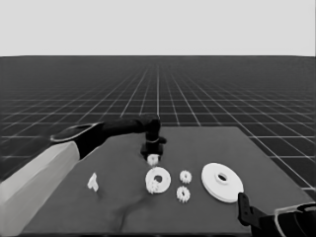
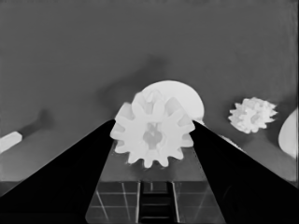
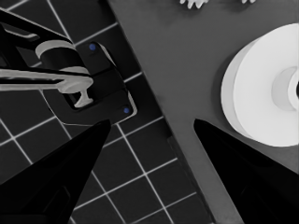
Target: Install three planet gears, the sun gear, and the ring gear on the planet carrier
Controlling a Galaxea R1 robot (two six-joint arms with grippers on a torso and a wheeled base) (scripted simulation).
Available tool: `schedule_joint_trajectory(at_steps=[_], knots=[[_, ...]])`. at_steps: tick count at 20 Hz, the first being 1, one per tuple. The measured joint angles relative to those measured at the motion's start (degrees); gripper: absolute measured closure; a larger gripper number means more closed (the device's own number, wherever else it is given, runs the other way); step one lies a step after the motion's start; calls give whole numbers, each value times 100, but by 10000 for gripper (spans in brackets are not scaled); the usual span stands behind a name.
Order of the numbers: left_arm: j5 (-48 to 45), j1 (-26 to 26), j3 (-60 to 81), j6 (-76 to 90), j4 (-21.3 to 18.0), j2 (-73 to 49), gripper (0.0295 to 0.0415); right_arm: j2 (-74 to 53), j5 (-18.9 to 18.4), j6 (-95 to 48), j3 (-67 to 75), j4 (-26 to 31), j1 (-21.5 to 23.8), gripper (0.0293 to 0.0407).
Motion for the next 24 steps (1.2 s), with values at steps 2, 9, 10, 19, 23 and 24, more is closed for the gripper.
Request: schedule_joint_trajectory(at_steps=[2, 9, 10, 19, 23, 24], knots=[[-8, 0, -143, 62, -6, 76, 398, 0, 0, 0, 0, 0, 0, 315], [-399, 762, -853, 446, 654, 323, 398, 0, 0, 0, 0, 0, 0, 315], [-415, 785, -883, 461, 673, 333, 398, 0, 0, 0, 0, 0, 0, 315], [-439, 816, -926, 482, 699, 346, 326, 0, 0, 0, 0, 0, 0, 315], [-439, 816, -926, 482, 699, 346, 326, 0, 0, 0, 0, 0, 0, 315], [-439, 816, -926, 482, 699, 346, 326, 0, 0, 0, 0, 0, 0, 315]])
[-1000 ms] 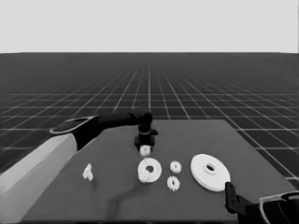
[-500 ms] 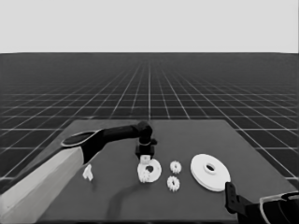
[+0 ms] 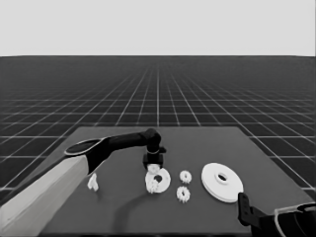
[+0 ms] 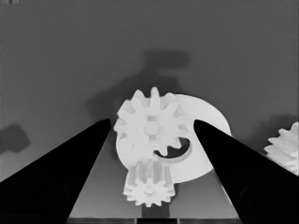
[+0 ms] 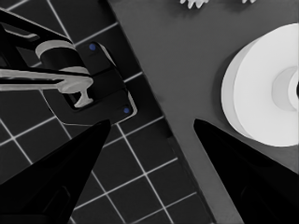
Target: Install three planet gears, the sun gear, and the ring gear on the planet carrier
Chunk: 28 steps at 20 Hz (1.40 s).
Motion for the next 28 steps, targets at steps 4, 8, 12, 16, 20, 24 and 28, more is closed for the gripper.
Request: schedule_joint_trajectory(at_steps=[4, 8, 12, 16, 20, 24, 28], knots=[[390, -721, 678, -372, -609, -225, 326, 0, 0, 0, 0, 0, 0, 315], [422, -806, 703, -385, -696, -231, 326, 0, 0, 0, 0, 0, 0, 315], [-2678, -1834, 5712, 4826, -81, -3969, 296, 0, 0, 0, 0, 0, 0, 315], [-4150, -2552, 8703, 7980, 215, -7354, 325, 0, 0, 0, 0, 0, 0, 315], [-4327, -2637, 9062, 8358, 251, -7722, 326, 0, 0, 0, 0, 0, 0, 315], [-4348, -2648, 9104, 8403, 255, -7763, 326, 4597, -2040, 5196, -4594, 2691, 2105, 313], [-4351, -2649, 9108, 8408, 256, -7768, 326, 5130, -1921, 5305, -5803, 2964, 2092, 315]])
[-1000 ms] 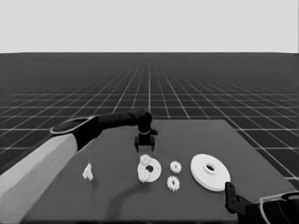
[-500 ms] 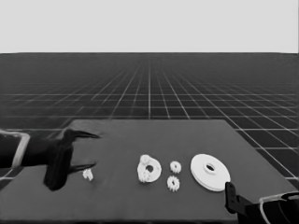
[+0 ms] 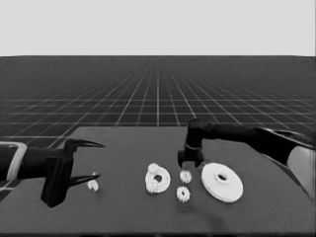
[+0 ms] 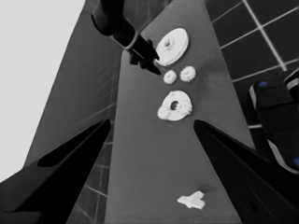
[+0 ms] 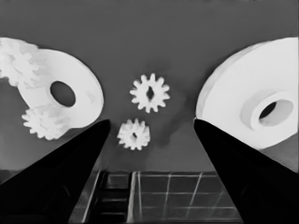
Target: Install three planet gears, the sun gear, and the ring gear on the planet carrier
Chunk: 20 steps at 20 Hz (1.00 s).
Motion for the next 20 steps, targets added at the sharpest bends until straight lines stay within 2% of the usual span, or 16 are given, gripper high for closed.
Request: schedule_joint_trajectory(at_steps=[2, 4, 5, 12, 14, 20], knots=[[0, 0, 0, 0, 0, 0, 326, 53, 9, -3, -126, 25, -4, 315], [0, 0, 1, 1, 0, -1, 326, 205, 319, -220, -580, -664, -758, 315], [0, 0, 1, 1, 0, -1, 326, 261, 408, -294, -740, -796, -928, 315], [0, 0, 1, 1, 0, -1, 326, 349, 548, -409, -991, -964, -1130, 315], [0, 0, 1, 1, 0, -1, 326, 351, 550, -410, -995, -967, -1132, 386], [0, 0, 1, 1, 0, -1, 326, 352, 551, -411, -996, -968, -1131, 387]])
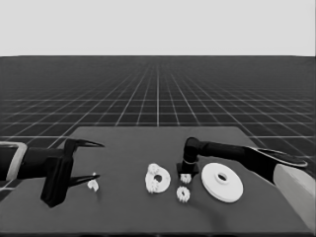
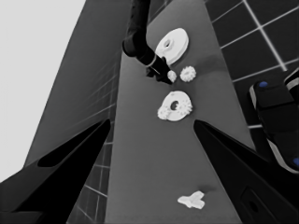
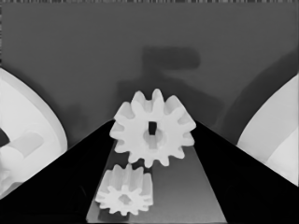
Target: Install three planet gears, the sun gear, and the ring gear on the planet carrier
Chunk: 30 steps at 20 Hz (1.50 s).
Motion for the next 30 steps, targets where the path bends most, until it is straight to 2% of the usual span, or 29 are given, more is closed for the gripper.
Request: schedule_joint_trajectory(at_steps=[2, 3, 5, 10, 12, 14, 16, 22, 24, 25, 30], knots=[[0, 0, 0, 0, 0, 0, 326, 0, 0, 0, 0, 0, 0, 387], [0, 0, 0, 0, 0, 0, 326, -165, -269, 229, 462, 354, 356, 387], [0, 0, 0, 0, 0, 0, 326, -255, -461, 373, 742, 767, 873, 387], [0, 0, 0, 0, 0, 0, 326, -271, -533, 403, 799, 989, 1110, 387], [0, 0, 0, 0, 0, 0, 326, -271, -536, 403, 799, 1001, 1119, 387], [0, 0, 0, 0, 0, 0, 326, 609, -627, 940, 446, 970, 1116, 387], [0, 0, 0, 0, 0, 0, 326, 977, -644, 1046, 215, 967, 1114, 387], [0, 0, 0, 0, 0, 0, 326, 1146, -651, 1080, 66, 965, 1113, 387], [0, 0, 0, 0, 0, 0, 326, 1234, -475, 885, -253, 401, 525, 387], [0, 0, 0, 0, 0, 0, 326, 1264, -422, 825, -359, 286, 391, 387], [0, 0, 0, 0, 0, 0, 326, 1309, -342, 738, -513, 139, 237, 387]])
